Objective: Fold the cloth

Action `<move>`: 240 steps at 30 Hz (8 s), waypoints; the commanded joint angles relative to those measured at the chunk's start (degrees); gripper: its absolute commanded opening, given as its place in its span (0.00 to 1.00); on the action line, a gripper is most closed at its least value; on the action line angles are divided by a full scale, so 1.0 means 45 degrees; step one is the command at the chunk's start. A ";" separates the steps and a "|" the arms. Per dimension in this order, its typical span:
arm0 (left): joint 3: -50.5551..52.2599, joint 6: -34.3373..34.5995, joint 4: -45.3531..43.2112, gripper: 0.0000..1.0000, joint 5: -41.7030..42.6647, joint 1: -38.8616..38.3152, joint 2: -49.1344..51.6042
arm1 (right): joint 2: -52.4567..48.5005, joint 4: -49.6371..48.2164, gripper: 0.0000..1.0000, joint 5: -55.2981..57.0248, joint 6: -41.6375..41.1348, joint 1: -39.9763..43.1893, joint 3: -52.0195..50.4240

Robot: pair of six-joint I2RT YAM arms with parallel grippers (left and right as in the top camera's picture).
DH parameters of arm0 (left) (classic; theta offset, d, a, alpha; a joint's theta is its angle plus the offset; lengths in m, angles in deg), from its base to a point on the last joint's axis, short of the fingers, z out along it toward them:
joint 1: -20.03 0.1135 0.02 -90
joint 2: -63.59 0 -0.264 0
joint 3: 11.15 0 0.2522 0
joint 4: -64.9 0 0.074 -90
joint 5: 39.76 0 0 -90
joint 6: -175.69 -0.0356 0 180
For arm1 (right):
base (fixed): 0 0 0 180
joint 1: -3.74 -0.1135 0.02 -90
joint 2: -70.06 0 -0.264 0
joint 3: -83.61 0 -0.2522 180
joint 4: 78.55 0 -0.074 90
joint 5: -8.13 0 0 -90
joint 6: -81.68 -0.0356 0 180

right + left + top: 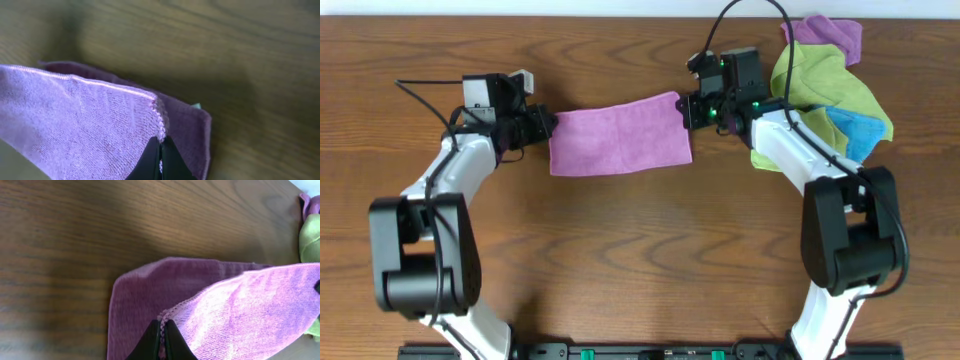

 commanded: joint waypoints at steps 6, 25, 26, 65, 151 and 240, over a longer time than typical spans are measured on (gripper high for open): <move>-0.2720 0.0151 -0.0097 0.06 0.0554 0.0087 0.1700 | -0.1219 -0.0228 0.02 0.0267 -0.0427 0.0335 0.1661; -0.3444 -0.1433 0.3735 0.06 0.0393 0.0083 0.2093 | -0.1530 0.2531 0.02 -0.0889 -0.0680 0.0311 0.2312; -0.3444 -0.1423 0.3317 0.06 0.0325 0.0083 0.2093 | -0.1530 0.2259 0.01 -0.0879 -0.0777 0.0311 0.2351; -0.7087 -0.5187 0.6411 0.06 -0.3949 -0.0656 0.2856 | -0.1622 0.2851 0.02 0.1870 -0.0204 -0.0408 0.4070; -0.6222 -0.3337 0.9398 0.06 -0.6445 -0.1734 0.2851 | -0.1972 0.7718 0.02 0.3254 0.0262 -0.0194 0.3988; -0.5829 -0.2336 0.7902 0.06 -0.5401 -0.1515 0.3041 | -0.2234 0.5251 0.02 0.2317 -0.0452 0.0189 0.2977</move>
